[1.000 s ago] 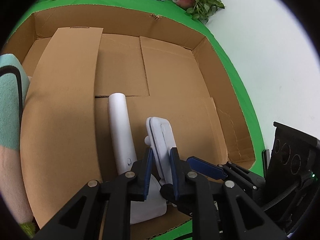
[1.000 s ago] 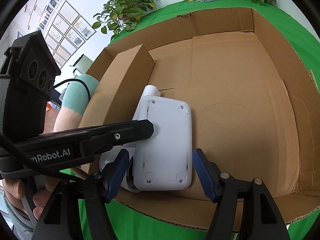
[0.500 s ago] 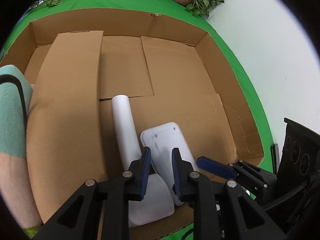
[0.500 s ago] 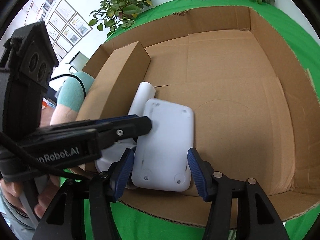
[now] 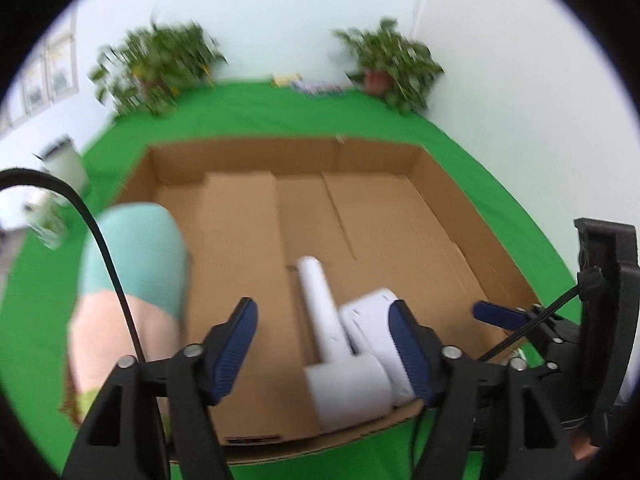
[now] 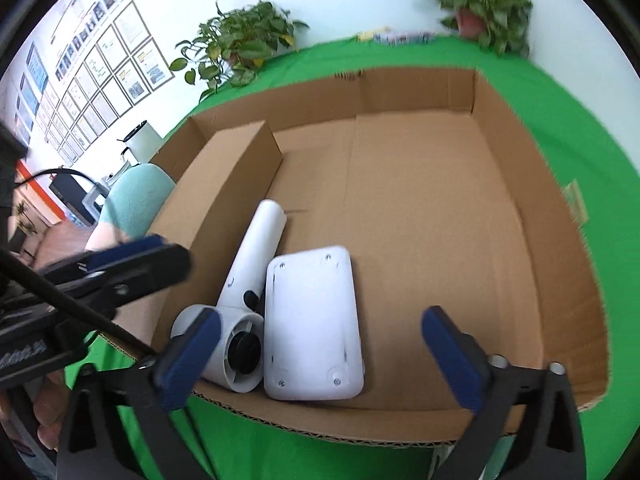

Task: Organize objects
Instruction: 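Withdraw the right gripper from the box back toward the table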

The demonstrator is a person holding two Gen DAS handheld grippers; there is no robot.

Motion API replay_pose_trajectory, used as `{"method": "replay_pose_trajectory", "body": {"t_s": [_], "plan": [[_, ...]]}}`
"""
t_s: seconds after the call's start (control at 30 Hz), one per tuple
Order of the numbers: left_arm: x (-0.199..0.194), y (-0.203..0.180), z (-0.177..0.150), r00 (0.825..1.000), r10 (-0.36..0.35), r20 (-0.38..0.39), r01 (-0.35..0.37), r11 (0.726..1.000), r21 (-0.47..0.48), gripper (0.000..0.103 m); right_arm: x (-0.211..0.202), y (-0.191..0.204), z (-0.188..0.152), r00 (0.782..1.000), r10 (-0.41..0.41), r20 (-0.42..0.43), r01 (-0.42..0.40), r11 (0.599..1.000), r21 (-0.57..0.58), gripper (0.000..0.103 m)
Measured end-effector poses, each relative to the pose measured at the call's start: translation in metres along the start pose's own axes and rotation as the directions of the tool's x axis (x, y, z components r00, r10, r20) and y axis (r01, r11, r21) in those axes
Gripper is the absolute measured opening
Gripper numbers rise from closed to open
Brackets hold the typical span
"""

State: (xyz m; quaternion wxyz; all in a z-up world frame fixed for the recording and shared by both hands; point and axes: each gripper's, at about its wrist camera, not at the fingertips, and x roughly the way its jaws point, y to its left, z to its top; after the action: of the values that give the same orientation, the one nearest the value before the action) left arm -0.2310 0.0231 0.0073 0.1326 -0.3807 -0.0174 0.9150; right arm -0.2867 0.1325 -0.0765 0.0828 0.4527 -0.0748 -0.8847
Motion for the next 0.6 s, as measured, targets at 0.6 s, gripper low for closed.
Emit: {"method": "replay_pose_trajectory", "body": {"t_s": [0.6], "plan": [[-0.052, 0.034, -0.008, 0.972, 0.18, 0.152, -0.177, 0.984, -0.036, 0.075, 0.061, -0.001, 0.032, 0.962, 0.045, -0.27, -0.049, 0.999, -0.008, 0.078]]}}
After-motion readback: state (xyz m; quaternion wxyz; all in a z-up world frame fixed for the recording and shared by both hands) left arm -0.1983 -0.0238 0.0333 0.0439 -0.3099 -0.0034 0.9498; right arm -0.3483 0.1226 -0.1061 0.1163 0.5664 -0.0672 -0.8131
